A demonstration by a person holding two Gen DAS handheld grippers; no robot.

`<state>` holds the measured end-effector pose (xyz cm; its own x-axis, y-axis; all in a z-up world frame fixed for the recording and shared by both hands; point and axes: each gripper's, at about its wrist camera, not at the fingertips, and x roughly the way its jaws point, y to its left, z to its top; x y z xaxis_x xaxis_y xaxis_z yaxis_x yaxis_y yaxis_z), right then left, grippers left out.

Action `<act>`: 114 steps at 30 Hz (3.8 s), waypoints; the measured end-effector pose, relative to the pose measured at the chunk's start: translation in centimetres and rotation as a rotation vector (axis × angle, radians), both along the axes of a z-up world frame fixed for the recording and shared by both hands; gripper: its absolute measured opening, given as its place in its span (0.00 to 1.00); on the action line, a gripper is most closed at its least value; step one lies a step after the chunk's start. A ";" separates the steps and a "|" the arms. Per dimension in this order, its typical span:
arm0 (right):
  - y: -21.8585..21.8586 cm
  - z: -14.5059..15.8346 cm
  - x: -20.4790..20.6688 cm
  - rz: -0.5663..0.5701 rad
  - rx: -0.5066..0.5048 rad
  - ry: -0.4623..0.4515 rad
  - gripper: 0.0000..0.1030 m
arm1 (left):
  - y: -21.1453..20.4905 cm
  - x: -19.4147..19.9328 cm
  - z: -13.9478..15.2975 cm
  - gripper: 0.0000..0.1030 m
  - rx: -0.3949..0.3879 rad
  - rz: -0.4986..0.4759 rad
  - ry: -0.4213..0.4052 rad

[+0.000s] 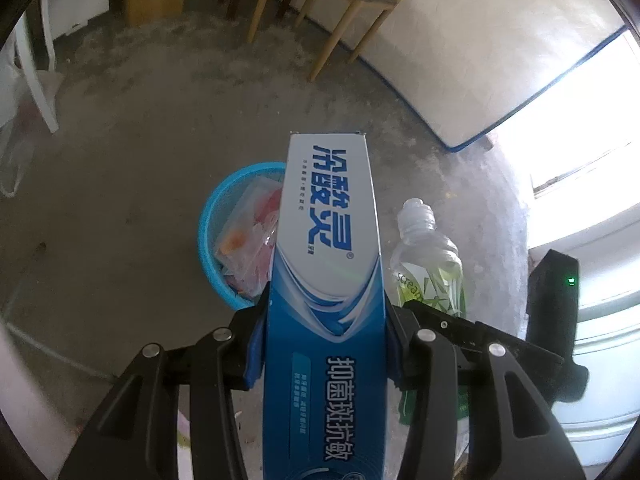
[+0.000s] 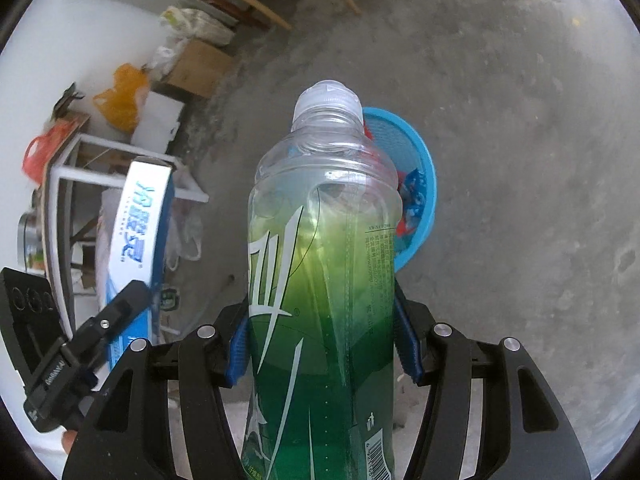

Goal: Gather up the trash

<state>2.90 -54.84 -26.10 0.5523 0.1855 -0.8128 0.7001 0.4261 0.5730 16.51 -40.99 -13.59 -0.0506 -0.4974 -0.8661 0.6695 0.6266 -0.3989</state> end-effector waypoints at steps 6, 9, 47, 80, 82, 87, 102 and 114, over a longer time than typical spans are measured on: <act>-1.1 -2.3 2.0 0.002 0.020 0.015 0.54 | -2.2 1.5 -2.9 0.65 0.015 0.026 -0.039; -0.9 -3.5 3.6 0.029 0.015 0.054 0.54 | -0.8 1.9 -1.8 0.65 -0.033 0.055 -0.012; 8.3 14.0 -5.8 0.131 -0.411 -0.099 0.69 | 26.3 -7.9 13.8 0.85 -0.289 0.116 -0.346; 32.3 21.2 -10.7 0.267 -1.098 -0.141 0.92 | 33.9 -15.6 13.1 0.94 0.093 0.565 -0.630; 32.7 20.4 -10.4 0.279 -1.117 -0.086 0.92 | 33.9 -15.7 12.6 0.95 0.128 0.569 -0.626; 32.4 19.5 -10.1 0.282 -1.098 -0.030 0.92 | 33.8 -15.8 11.7 0.94 0.176 0.572 -0.620; 30.7 18.9 -11.1 0.192 -1.067 0.039 0.92 | 32.9 -15.7 11.6 0.94 0.183 0.563 -0.593; 30.1 18.7 -11.3 0.178 -1.059 0.054 0.92 | 31.9 -15.7 11.4 0.94 0.184 0.531 -0.576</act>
<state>-8.37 -24.71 -7.43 0.5458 -0.5527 -0.6298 0.5919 0.7863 -0.1771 0.78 -9.10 -2.23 0.6326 -0.1765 -0.7541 0.3328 0.9412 0.0589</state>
